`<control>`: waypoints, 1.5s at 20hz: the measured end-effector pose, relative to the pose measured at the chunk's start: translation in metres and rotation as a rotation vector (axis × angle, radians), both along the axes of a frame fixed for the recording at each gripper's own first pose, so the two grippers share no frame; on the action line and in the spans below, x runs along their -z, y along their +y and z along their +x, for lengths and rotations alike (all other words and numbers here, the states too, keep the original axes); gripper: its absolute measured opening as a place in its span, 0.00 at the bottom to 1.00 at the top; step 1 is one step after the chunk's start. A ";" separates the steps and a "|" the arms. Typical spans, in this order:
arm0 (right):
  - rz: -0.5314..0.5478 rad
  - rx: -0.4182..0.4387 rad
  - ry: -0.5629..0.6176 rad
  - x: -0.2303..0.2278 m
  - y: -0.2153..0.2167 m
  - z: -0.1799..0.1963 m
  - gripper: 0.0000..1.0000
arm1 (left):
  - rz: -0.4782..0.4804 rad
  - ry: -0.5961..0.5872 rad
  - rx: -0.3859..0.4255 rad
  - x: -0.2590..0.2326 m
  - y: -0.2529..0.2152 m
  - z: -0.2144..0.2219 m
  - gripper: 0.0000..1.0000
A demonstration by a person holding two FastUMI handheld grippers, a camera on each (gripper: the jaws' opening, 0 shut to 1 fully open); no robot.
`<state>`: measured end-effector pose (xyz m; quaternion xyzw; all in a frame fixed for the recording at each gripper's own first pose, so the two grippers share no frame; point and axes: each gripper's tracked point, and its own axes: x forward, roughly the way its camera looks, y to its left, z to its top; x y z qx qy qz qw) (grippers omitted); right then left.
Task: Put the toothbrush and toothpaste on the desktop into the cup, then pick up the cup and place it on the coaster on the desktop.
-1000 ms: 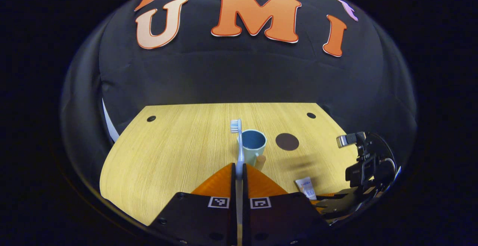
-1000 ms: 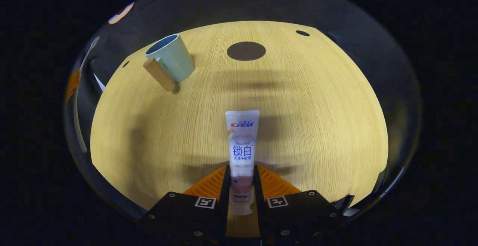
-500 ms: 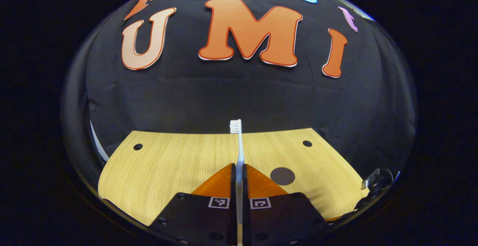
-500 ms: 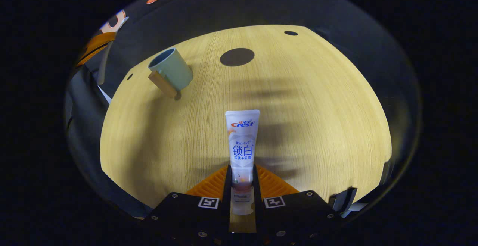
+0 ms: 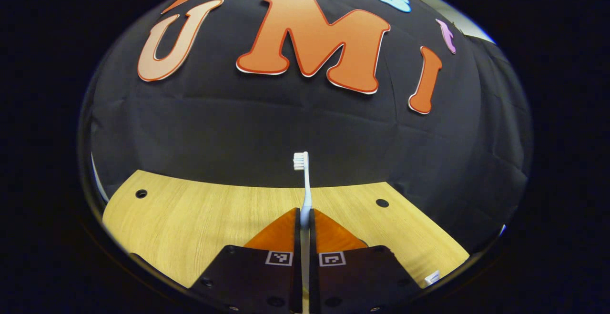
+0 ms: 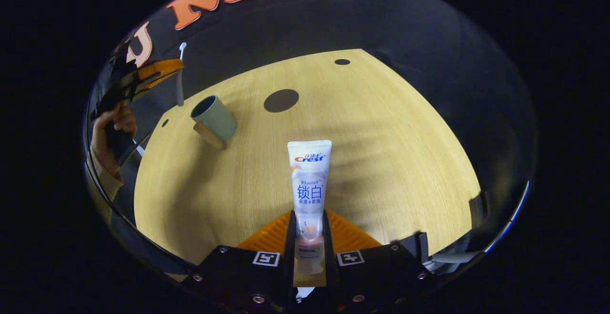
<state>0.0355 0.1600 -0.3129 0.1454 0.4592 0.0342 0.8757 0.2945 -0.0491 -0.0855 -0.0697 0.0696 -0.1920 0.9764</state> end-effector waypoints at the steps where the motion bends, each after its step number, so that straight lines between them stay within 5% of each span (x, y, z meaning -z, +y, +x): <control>1: 0.003 0.007 0.007 0.001 0.002 0.000 0.29 | 0.018 -0.028 0.005 0.003 -0.003 0.004 0.06; 19: -0.047 -0.034 0.038 0.000 -0.001 0.000 0.29 | 0.049 -0.070 0.005 0.030 -0.013 0.011 0.10; 26: -0.043 -0.074 -0.028 -0.006 0.001 0.009 0.29 | 0.057 -0.009 0.035 0.030 -0.003 -0.021 0.61; 30: -0.027 -0.107 -0.065 -0.012 0.025 0.037 0.29 | 0.042 -0.003 0.005 0.026 0.023 -0.039 0.82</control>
